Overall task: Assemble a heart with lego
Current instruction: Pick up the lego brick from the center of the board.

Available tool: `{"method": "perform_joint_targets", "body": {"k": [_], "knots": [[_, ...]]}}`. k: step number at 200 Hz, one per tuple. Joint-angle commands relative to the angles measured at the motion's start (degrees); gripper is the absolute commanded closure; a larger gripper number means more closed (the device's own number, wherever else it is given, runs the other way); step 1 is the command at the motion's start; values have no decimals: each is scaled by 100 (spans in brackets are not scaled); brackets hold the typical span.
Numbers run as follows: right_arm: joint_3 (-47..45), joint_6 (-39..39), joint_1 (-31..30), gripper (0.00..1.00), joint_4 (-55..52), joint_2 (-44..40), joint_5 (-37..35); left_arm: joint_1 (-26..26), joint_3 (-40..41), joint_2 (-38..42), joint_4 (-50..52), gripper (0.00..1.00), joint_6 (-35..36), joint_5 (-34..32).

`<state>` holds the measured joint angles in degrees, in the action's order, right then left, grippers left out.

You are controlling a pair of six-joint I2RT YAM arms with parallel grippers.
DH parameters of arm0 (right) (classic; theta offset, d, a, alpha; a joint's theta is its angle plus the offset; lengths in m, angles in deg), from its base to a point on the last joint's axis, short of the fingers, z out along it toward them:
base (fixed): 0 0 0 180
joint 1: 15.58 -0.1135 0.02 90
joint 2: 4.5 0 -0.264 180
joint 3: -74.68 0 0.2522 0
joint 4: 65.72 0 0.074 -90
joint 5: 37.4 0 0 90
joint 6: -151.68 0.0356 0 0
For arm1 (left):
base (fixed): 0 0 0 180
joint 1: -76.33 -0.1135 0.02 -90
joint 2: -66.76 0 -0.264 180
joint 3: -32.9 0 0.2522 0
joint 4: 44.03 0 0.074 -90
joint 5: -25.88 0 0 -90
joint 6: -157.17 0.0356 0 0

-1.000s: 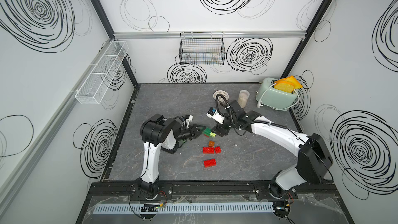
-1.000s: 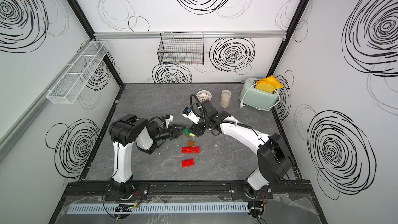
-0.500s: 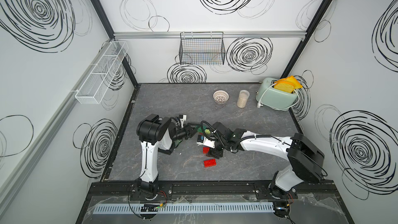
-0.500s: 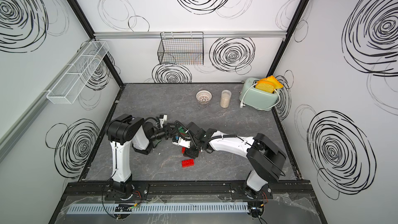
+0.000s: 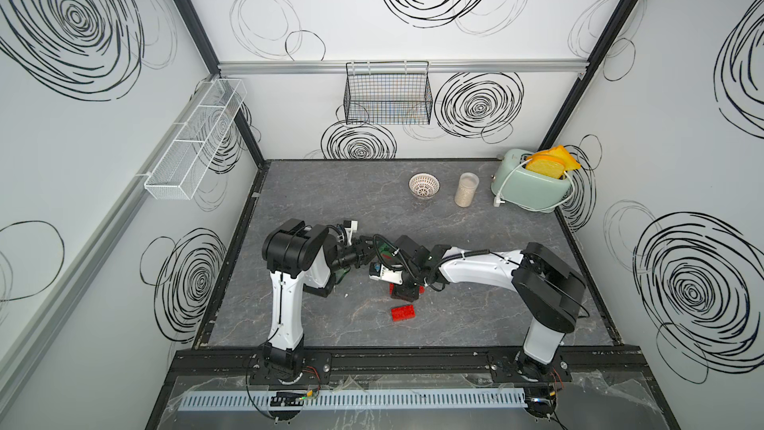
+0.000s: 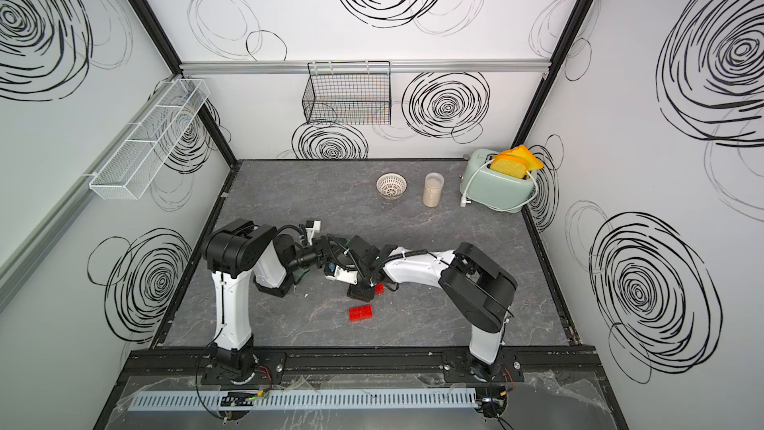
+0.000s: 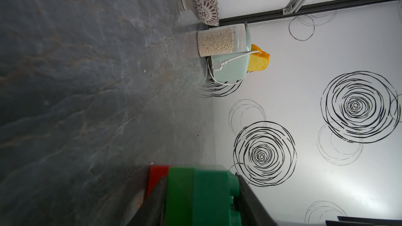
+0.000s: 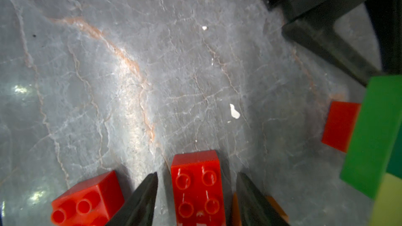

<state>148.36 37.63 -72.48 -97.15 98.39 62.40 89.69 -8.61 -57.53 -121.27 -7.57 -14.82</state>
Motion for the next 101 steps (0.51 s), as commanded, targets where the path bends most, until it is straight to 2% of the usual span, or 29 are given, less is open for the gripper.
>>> {"method": "perform_joint_targets", "body": {"k": [1,46,101], "knots": [[23,-123,16,44,-285,25,32,-63,17,-67,-554,72,-95,9],[-220,-34,89,48,-373,-251,-58,-67,15,-131,-673,72,-185,7],[-266,-37,134,59,-322,-228,-83,68,23,-113,-788,69,-263,1]]}}
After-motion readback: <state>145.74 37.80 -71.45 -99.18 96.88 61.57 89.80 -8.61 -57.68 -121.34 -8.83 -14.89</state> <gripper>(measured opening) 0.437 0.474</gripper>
